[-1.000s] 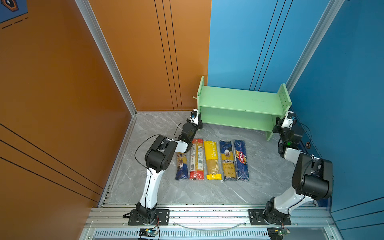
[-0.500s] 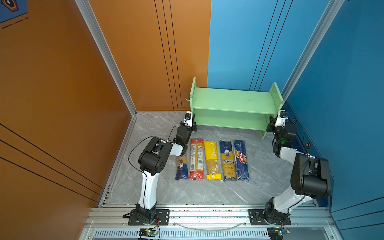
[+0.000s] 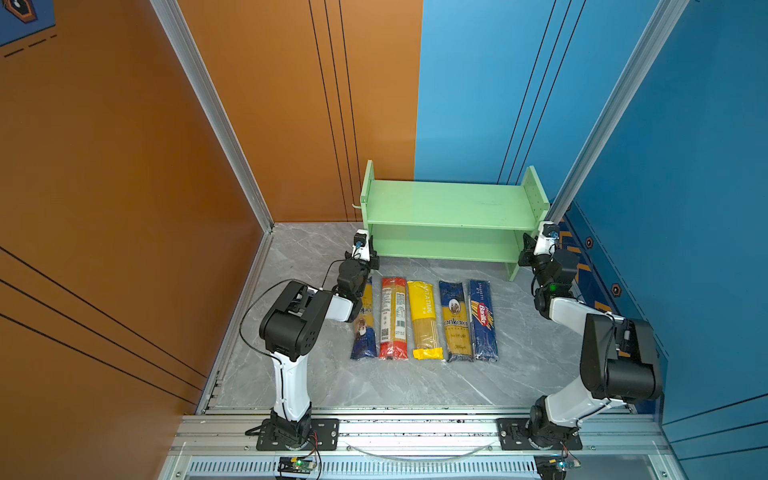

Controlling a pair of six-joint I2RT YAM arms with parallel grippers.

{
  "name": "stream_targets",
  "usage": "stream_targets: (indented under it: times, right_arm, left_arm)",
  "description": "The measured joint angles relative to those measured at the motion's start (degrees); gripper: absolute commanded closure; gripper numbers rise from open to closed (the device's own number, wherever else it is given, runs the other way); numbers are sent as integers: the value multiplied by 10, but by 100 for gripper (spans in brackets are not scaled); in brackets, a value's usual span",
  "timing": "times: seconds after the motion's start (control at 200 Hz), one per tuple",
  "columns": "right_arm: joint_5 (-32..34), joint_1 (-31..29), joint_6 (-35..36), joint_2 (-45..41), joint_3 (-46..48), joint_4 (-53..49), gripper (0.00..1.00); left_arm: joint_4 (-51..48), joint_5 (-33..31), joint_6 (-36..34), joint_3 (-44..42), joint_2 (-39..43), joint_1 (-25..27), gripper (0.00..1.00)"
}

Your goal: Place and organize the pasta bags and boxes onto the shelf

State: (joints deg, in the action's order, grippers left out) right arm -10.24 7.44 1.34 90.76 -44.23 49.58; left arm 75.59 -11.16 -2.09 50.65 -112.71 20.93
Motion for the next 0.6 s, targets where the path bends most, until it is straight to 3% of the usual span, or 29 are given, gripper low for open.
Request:
stream_targets:
  times: [0.601]
  right_arm:
    - [11, -12, 2, -23, 18, -10, 100]
  left_arm:
    - [14, 0, 5, -22, 10, -8, 100]
